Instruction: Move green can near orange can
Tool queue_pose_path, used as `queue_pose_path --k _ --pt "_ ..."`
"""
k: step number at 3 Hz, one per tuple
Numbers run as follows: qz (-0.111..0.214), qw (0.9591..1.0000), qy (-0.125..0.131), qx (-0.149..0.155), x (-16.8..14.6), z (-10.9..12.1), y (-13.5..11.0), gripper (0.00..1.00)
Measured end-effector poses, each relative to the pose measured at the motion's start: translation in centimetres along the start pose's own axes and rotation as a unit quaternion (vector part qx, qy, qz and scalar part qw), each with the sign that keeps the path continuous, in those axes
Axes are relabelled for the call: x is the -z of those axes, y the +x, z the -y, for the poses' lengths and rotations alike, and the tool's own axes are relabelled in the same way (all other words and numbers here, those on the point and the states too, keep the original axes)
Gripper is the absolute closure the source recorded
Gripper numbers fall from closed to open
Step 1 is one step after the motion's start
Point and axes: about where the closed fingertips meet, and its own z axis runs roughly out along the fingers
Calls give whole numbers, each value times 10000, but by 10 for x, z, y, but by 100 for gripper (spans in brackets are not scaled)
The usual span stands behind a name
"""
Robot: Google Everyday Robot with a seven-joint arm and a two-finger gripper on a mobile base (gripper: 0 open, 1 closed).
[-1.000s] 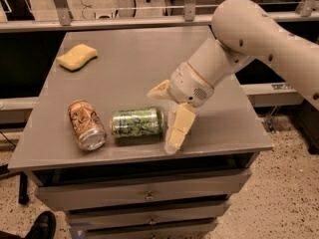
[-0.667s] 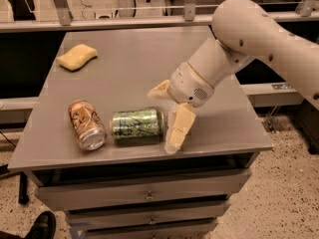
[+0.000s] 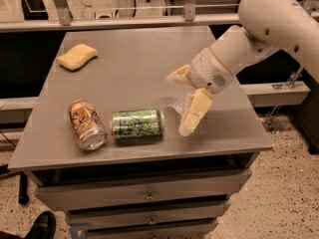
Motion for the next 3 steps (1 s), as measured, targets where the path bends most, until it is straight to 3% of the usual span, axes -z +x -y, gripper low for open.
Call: queue_pose_path --k 1,2,3 --pt "-22 9976 687 15 58 41 22 0" --pt "279 9891 1442 39 116 71 33 0" --pt "335 9865 1600 117 130 77 26 0"
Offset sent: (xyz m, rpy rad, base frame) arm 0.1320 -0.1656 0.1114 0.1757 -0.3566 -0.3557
